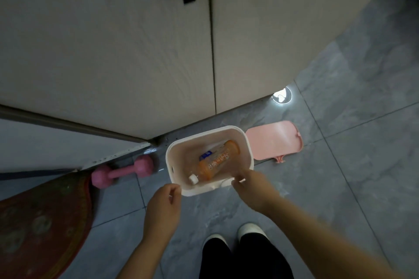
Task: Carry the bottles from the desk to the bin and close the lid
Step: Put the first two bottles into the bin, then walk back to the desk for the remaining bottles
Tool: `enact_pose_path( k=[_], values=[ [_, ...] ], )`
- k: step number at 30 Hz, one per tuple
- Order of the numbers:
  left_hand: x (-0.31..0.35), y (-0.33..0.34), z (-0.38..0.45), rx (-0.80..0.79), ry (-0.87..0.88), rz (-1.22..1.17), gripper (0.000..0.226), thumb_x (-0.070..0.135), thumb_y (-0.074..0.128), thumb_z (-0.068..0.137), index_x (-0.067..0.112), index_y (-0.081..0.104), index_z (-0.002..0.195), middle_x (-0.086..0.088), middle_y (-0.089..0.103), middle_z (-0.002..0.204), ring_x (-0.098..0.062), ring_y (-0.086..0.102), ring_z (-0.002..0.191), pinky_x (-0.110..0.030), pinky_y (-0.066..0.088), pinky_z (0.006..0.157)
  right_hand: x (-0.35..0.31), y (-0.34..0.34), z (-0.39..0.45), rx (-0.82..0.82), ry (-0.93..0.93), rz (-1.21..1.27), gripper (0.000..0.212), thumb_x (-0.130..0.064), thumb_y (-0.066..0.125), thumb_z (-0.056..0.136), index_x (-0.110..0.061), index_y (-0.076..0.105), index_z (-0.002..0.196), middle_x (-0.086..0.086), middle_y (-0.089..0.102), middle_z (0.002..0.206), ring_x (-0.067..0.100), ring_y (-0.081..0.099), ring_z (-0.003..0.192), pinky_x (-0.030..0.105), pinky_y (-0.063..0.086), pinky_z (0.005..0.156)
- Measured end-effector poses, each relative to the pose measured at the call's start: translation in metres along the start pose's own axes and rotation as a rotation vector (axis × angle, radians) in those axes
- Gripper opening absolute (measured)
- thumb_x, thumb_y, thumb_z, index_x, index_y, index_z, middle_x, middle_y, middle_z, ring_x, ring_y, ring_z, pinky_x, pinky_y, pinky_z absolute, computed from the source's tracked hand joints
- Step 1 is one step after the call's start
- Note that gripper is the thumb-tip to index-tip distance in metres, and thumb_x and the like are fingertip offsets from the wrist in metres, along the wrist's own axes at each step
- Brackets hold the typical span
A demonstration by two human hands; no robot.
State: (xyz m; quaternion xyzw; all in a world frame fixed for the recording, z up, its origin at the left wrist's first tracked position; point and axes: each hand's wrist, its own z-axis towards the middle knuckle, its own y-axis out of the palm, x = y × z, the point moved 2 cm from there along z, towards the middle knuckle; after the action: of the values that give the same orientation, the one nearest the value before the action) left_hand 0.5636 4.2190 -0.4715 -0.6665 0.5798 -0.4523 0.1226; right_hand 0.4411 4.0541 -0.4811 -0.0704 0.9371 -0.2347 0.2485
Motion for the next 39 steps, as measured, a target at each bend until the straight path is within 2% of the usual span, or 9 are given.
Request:
enact_pose_path(
  k=[3,6,12,16,21,27,31,35,39],
  values=[
    [0.012,-0.014,-0.018,-0.042,-0.057,0.036,0.021,0.017,0.048,0.092,0.008,0.061,0.079,-0.011,0.066,0.085,-0.024,0.059,0.078,-0.033,0.041,0.069,-0.002,-0.013,-0.025,0.02,0.07,0.143,0.031,-0.021,0.046,0.094,-0.01,0.059,0.12,0.009,0.064,0.122,0.025,0.058,0.114,0.026,0.043,0.093],
    [0.071,-0.062,-0.094,-0.113,-0.034,0.092,0.023,0.015,0.048,0.092,0.001,0.062,0.082,-0.016,0.067,0.083,-0.03,0.061,0.081,-0.038,0.045,0.073,-0.009,-0.07,-0.117,0.073,0.131,0.253,0.028,-0.018,0.047,0.093,-0.008,0.062,0.115,0.013,0.068,0.114,0.028,0.061,0.109,0.029,0.045,0.091],
    [0.079,-0.073,-0.131,-0.165,-0.005,0.085,0.022,0.013,0.046,0.093,0.001,0.059,0.079,-0.018,0.066,0.084,-0.029,0.06,0.078,-0.04,0.047,0.075,-0.007,-0.085,-0.156,0.092,0.156,0.412,0.026,-0.014,0.05,0.092,-0.003,0.063,0.111,0.017,0.068,0.11,0.033,0.064,0.104,0.036,0.047,0.092],
    [0.093,-0.097,-0.176,-0.129,-0.008,0.011,0.02,0.011,0.043,0.094,0.008,0.061,0.084,-0.017,0.067,0.087,-0.031,0.063,0.084,-0.038,0.047,0.078,-0.003,-0.108,-0.211,0.089,0.177,0.529,0.025,-0.012,0.048,0.092,0.0,0.063,0.108,0.017,0.068,0.096,0.027,0.067,0.083,0.024,0.048,0.064],
    [0.102,-0.118,-0.228,-0.144,-0.043,-0.042,0.03,0.012,0.043,0.094,0.028,0.054,0.071,-0.004,0.063,0.083,-0.029,0.062,0.086,-0.033,0.043,0.077,0.008,-0.133,-0.274,0.104,0.206,0.618,0.026,-0.008,0.045,0.094,0.004,0.061,0.111,0.025,0.066,0.106,0.023,0.059,0.073,0.005,0.042,0.04],
    [0.104,-0.134,-0.269,-0.166,-0.026,0.01,0.03,0.014,0.045,0.092,0.028,0.053,0.066,0.001,0.06,0.074,-0.028,0.062,0.081,-0.03,0.04,0.066,0.025,-0.146,-0.341,0.075,0.284,0.688,0.027,-0.014,0.043,0.096,0.001,0.059,0.113,0.012,0.062,0.094,0.019,0.059,0.069,0.021,0.043,0.056],
    [0.1,-0.142,-0.284,-0.188,-0.007,0.025,0.031,0.013,0.047,0.091,0.025,0.054,0.064,-0.002,0.062,0.073,-0.027,0.061,0.077,-0.031,0.041,0.068,0.037,-0.14,-0.378,0.106,0.327,0.703,0.027,-0.013,0.041,0.097,0.001,0.058,0.114,0.013,0.062,0.095,0.022,0.059,0.078,0.024,0.045,0.062],
    [0.095,-0.149,-0.292,-0.253,0.041,0.099,0.025,0.015,0.045,0.092,0.002,0.061,0.078,-0.019,0.066,0.082,-0.031,0.06,0.076,-0.034,0.042,0.068,0.05,-0.124,-0.411,0.151,0.409,0.727,0.029,-0.012,0.04,0.098,0.002,0.057,0.117,0.021,0.064,0.107,0.025,0.06,0.083,0.025,0.046,0.063],
    [0.093,-0.163,-0.299,-0.3,0.115,0.181,0.023,0.015,0.043,0.093,0.006,0.057,0.078,-0.018,0.065,0.085,-0.032,0.06,0.079,-0.035,0.043,0.069,0.057,-0.102,-0.44,0.194,0.475,0.764,0.03,-0.014,0.04,0.098,0.001,0.058,0.117,0.014,0.063,0.098,0.025,0.061,0.082,0.026,0.049,0.065]
  ],
)
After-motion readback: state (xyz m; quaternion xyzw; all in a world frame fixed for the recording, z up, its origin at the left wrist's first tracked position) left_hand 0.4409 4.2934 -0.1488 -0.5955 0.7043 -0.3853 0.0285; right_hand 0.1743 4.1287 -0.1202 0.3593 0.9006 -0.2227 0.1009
